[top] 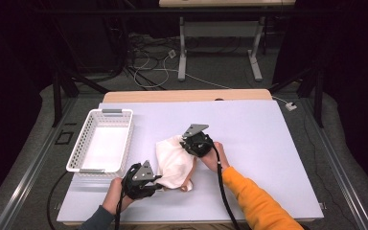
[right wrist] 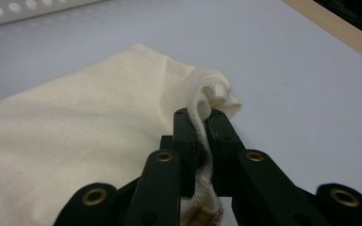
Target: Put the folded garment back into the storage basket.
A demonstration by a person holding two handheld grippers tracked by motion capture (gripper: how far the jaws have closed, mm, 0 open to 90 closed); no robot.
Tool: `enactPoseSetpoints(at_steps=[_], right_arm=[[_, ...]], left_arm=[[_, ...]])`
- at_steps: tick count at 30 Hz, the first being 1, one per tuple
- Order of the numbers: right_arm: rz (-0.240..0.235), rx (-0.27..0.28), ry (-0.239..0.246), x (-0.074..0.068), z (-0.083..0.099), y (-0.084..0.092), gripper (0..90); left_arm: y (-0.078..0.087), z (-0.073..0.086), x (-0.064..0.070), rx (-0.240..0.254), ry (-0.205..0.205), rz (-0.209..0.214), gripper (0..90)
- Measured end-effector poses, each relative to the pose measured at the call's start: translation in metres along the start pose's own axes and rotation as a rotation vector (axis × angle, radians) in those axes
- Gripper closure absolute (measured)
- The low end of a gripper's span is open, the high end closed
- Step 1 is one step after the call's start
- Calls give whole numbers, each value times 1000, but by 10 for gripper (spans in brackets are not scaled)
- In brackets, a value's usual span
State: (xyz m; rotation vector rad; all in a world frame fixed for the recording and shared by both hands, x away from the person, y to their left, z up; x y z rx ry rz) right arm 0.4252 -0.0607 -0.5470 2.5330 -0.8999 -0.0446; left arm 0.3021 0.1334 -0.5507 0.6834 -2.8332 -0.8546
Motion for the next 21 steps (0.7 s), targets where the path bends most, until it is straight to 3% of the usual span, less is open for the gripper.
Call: enactPoseSetpoints(at_steps=[21], right_arm=[[-51,-57,-42,-3,7,-25,832]], left_arm=[[0,11,-6,-75,17,12,731]])
Point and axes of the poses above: each handheld gripper's, and its own axes: y roughly backward along the jaws, z roughly out of its underside, x roughly to its right, the point moved 3 cm from there along -y, roughly forward along the jaws, and after that the axes turned 14 degrees about x, right-handed, at the moved point
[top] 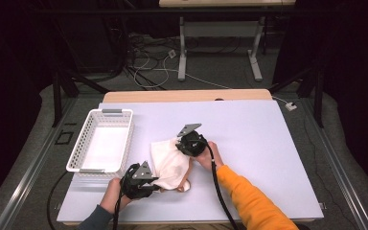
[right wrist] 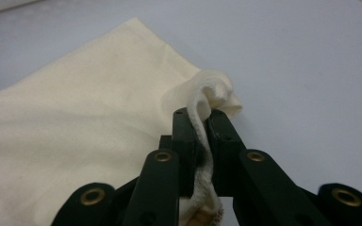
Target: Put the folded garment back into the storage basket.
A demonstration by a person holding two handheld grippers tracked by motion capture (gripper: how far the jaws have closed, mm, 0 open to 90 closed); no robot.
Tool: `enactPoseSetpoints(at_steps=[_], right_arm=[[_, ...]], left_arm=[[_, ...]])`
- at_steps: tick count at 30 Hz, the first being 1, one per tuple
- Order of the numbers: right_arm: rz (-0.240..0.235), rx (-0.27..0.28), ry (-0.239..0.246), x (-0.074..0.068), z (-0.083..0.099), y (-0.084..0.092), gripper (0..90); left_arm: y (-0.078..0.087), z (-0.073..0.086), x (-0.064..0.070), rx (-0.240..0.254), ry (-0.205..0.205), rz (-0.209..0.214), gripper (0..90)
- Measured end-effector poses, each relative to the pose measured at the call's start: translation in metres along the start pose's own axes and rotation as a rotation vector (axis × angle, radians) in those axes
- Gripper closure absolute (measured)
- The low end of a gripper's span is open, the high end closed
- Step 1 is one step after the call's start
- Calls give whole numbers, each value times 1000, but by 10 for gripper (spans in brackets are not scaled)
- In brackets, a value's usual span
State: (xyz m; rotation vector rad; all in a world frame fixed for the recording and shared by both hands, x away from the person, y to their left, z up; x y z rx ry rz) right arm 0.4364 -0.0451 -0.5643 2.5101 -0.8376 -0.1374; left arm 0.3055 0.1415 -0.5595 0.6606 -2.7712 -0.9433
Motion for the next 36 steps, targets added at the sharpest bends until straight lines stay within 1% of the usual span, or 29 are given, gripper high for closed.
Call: enactPoseSetpoints(at_steps=[3,4,5,6,8,10,11,12,14,15,17,18,19,21,23,24,26,31,32,33,34,36], right_arm=[[1,-14,-3,0,2,-1,819],[5,-15,-9,0,2,-1,808],[7,-13,-16,0,3,-1,789],[9,-13,-24,1,3,0,765],[7,-7,-24,3,2,2,668],[8,-5,-45,6,2,6,528],[11,-4,-61,7,2,8,456],[10,2,-69,9,2,10,402],[-5,0,-90,12,2,16,312],[-25,5,-98,13,2,19,281],[-37,14,-113,15,2,27,233],[-45,19,-123,15,2,31,213],[-52,21,-117,16,2,34,199],[-61,22,-113,17,3,42,162],[-69,16,-100,17,6,49,145],[-69,16,-100,17,6,49,145],[-75,19,-102,17,10,61,125],[-78,48,-91,16,14,80,103],[-80,56,-89,16,15,84,102],[-76,59,-87,16,16,87,100],[-78,61,-90,16,17,91,98],[-78,65,-87,15,20,96,96]], left_arm=[[0,1,0,-3,7,2,718],[0,1,1,-4,16,6,706],[0,1,1,-6,21,12,688],[0,1,1,-8,30,20,647],[2,1,2,6,39,25,555],[4,-1,4,8,49,25,446],[6,-2,5,17,58,27,412],[9,-3,5,17,44,26,384],[12,-5,7,27,49,29,338],[14,-5,7,32,48,25,325],[18,-7,7,41,52,19,300],[20,-7,7,44,50,12,289],[21,-8,7,49,49,6,270],[24,-10,7,52,50,6,244],[26,-11,6,58,60,-2,206],[26,-11,6,58,60,-2,186],[27,-12,3,65,63,-12,147],[28,-13,0,76,77,-29,110],[29,-14,-2,76,83,-42,104],[29,-14,-3,82,88,-47,97],[29,-14,-5,75,86,-45,93],[29,-14,-7,88,100,-61,89]])
Point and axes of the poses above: each handheld gripper's, and its own axes: y roughly backward along the jaws, z roughly out of its underside, x roughly to its right, the point moved 3 cm from there along -y, roughly forward along the jaws, and after that the axes turned 14 degrees about x, right-handed, at the moved point
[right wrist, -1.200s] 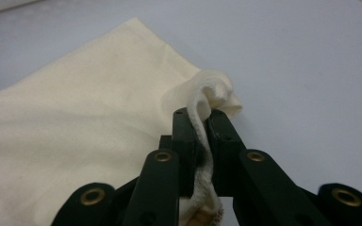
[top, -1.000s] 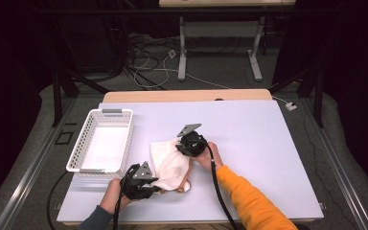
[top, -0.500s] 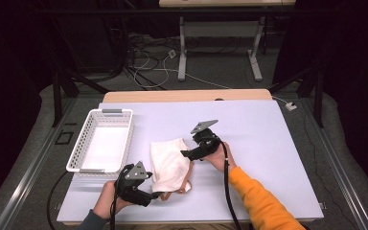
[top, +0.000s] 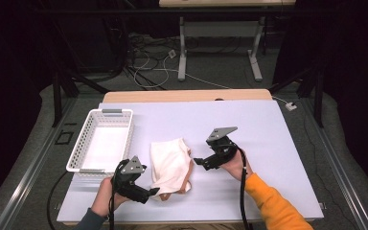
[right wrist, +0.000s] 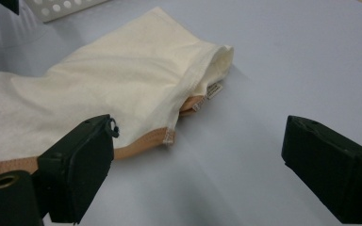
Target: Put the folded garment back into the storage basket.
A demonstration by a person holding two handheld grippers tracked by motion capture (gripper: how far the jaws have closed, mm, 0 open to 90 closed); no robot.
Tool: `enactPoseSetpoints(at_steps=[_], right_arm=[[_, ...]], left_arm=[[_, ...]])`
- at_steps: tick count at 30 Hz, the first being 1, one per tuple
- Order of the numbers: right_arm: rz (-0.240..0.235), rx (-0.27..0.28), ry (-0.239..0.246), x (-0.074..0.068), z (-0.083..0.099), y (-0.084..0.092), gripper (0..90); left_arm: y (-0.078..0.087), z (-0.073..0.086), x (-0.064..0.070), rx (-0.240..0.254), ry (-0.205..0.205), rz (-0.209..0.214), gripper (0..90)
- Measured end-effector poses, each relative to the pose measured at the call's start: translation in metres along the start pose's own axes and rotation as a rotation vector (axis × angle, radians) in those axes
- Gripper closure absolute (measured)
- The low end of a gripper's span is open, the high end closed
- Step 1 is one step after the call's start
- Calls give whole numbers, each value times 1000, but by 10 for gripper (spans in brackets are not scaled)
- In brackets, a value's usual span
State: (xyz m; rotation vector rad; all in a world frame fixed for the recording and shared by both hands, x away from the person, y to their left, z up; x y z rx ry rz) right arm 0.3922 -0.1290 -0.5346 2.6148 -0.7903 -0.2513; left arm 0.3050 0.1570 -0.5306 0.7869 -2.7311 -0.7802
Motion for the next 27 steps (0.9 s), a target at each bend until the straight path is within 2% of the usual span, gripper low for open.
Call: enactPoseSetpoints(at_steps=[6,8,15,18,22,24,27], right_arm=[[10,4,27,-2,10,18,93],[13,4,33,-2,14,24,93],[39,23,20,-2,22,45,89],[49,50,16,-1,23,55,83],[58,51,20,-1,28,64,73],[63,47,17,-1,32,68,69],[74,57,-1,-1,36,76,62]], left_arm=[[-4,-2,-6,3,31,-15,79],[-5,-2,-7,-8,20,-16,78],[-11,-8,-8,1,20,-28,74],[-14,-8,-10,-5,24,-25,75],[-24,-9,-11,-16,26,-17,76],[-29,-11,-11,-21,28,0,76],[-34,-14,-12,-18,26,1,76]])
Point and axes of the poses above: each handheld gripper's, and its own axes: y roughly backward along the jaws, z roughly out of its underside, x roughly to its right, the point moved 3 cm from there along -y, roughly forward along the jaws, and after that the axes turned 14 degrees about x, right-handed, at the moved point
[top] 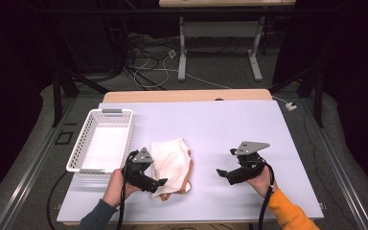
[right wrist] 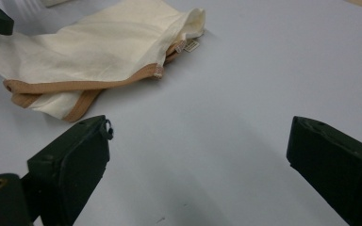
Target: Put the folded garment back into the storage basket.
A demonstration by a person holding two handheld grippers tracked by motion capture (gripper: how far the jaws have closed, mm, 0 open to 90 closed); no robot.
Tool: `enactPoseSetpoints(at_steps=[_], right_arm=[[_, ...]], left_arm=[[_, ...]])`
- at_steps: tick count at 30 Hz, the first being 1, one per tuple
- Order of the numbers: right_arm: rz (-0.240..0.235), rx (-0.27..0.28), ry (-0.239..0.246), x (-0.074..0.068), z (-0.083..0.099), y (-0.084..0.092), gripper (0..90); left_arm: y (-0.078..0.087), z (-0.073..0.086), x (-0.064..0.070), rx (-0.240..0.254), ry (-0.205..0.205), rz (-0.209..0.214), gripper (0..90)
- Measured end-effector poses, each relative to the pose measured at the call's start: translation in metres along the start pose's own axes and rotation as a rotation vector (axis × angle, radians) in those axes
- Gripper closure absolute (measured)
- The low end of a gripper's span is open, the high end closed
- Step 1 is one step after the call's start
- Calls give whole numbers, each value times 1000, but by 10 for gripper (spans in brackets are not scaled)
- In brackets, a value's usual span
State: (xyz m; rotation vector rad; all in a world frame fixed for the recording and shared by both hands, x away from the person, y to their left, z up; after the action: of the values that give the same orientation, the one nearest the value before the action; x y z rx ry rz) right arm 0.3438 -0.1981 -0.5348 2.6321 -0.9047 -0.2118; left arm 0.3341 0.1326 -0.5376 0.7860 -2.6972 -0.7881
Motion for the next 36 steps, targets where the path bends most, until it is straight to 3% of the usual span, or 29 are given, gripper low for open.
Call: enactPoseSetpoints(at_steps=[2,12,21,24,36], right_arm=[[8,15,-3,-1,2,5,57],[4,-18,-9,-3,13,19,20],[22,-15,-16,-3,17,28,13],[23,-10,-18,-5,18,28,13],[8,-55,-20,-5,27,26,13]], left_arm=[[-3,-1,-1,2,-4,0,76],[-15,-1,-7,3,22,-15,71],[-22,0,-12,-12,37,-23,67],[-25,0,-13,2,71,-37,66],[-29,2,-19,-26,70,-106,52]])
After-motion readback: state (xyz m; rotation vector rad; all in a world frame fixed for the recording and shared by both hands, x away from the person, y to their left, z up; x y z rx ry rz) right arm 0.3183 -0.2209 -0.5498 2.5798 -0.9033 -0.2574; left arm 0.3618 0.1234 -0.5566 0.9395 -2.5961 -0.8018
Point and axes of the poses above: each handheld gripper's, and its own axes: y roughly backward along the jaws, z roughly out of its underside, x roughly to its right, the point moved 3 cm from there along -y, roughly forward along the jaws, and after that the axes turned 14 degrees about x, right-handed, at the moved point
